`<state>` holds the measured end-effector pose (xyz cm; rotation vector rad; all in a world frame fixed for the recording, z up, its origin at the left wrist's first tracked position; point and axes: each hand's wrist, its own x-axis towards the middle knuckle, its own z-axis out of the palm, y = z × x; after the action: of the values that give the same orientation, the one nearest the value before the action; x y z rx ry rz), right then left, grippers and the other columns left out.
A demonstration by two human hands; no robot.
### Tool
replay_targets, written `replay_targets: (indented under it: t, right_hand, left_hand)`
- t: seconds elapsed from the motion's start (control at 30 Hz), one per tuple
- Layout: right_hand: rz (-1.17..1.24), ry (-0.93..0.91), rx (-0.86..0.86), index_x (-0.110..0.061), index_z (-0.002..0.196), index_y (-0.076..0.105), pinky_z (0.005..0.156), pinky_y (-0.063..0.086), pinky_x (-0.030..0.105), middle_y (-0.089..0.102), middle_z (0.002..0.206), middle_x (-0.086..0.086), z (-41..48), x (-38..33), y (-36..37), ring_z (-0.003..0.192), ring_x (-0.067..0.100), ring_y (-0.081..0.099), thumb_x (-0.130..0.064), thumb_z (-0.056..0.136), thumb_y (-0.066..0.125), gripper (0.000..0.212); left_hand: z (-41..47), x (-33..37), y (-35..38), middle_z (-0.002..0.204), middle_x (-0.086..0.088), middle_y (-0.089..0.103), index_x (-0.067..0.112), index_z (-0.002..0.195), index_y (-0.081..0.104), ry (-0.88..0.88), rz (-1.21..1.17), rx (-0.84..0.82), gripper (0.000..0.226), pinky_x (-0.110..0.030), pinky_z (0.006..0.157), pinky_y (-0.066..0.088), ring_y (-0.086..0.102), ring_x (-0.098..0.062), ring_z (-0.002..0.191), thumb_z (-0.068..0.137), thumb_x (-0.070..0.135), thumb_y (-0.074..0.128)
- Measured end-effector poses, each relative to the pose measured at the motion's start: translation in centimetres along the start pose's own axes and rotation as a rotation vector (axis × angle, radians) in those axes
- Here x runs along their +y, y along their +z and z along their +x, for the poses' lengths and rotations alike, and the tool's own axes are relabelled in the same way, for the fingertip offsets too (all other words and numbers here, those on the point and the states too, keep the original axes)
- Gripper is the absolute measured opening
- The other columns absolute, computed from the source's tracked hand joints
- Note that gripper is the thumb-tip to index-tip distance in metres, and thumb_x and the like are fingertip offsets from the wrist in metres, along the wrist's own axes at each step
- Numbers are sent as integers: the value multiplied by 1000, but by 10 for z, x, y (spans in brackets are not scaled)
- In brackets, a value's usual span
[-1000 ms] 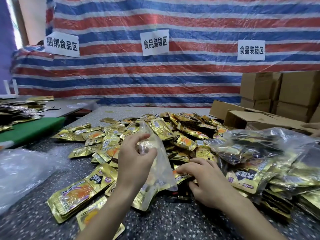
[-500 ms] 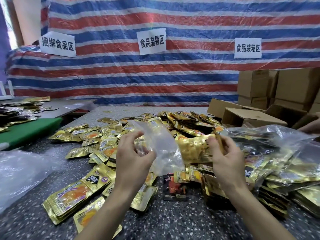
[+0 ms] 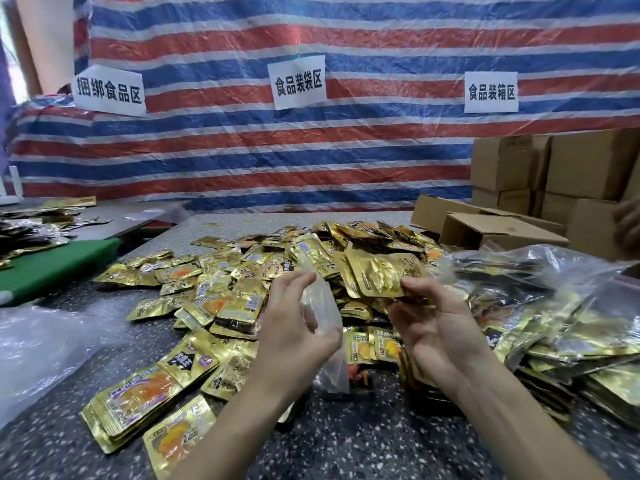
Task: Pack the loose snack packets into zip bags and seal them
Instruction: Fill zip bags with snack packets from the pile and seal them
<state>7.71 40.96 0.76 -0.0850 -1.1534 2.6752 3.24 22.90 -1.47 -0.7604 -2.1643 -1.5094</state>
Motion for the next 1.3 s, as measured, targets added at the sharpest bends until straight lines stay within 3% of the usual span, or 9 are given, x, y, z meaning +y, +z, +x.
replay_targets:
  t: [0.13,0.27,0.4,0.5,0.7,0.87,1.03,1.13,1.3]
  right_hand:
    - [68,104,-112,-11,80,69,71,62,36,68,90,10,-1,7,5,80,22,66,-13,59,78,23]
    - [-76,105,-155,-11,89,65,100,45,67,67,93,9,-3,15,9,94,30,65,-16,65,75,27]
    - [-139,29,-59,-5,88,60,76,61,52,64,73,9,-1,19,9,69,22,66,-10,75,68,16]
    - [-174,-82,60,-6,97,56,64,61,45,65,70,7,2,19,7,67,20,66,-3,91,60,8]
    - [-133,-18,26,-8,94,63,84,58,56,68,84,12,0,16,6,84,28,67,-13,89,64,6]
    - [-28,178,-182,-12,92,78,84,54,65,76,102,12,-8,12,11,91,30,75,-33,78,63,29]
    - [-170,74,-24,-4,105,72,71,63,48,72,104,19,-8,26,17,89,29,71,-27,83,70,32]
    - [-227,24,119,0,117,66,52,57,33,74,106,18,-6,34,18,78,26,72,-21,92,70,33]
    - [-243,-37,213,-6,109,65,55,60,37,78,89,10,-4,35,13,73,26,76,-21,95,69,21]
  left_hand:
    - [-2,5,6,127,8,43,16,135,53,-31,-104,-100,76,-13,64,47,53,1,71,68,-1,85]
    - [-2,6,10,114,6,51,29,114,60,23,-72,-82,65,-1,80,38,53,5,100,60,15,94]
    - [2,1,4,129,2,49,18,136,50,-119,-117,-113,85,-19,90,48,57,-9,109,62,13,91]
    - [2,-3,-2,129,-4,49,22,139,46,-195,-194,-146,78,-14,61,51,60,-6,89,74,-10,75]
    - [1,-4,1,129,9,45,22,142,45,-127,-69,-152,82,-26,64,56,56,-3,80,72,-10,72]
    - [0,-8,13,117,6,42,56,123,44,-147,-4,-234,80,-20,56,48,45,-3,63,82,-8,67]
    - [2,-5,9,108,-12,62,37,116,65,-181,-11,-306,37,-43,90,51,59,-23,96,87,15,65]
    - [-2,-1,5,117,14,61,72,108,52,-205,-88,-290,74,-19,91,50,61,0,106,81,8,76]
    - [-3,-1,7,136,7,49,53,132,45,-273,-90,-362,92,-28,88,53,61,-12,111,56,12,76]
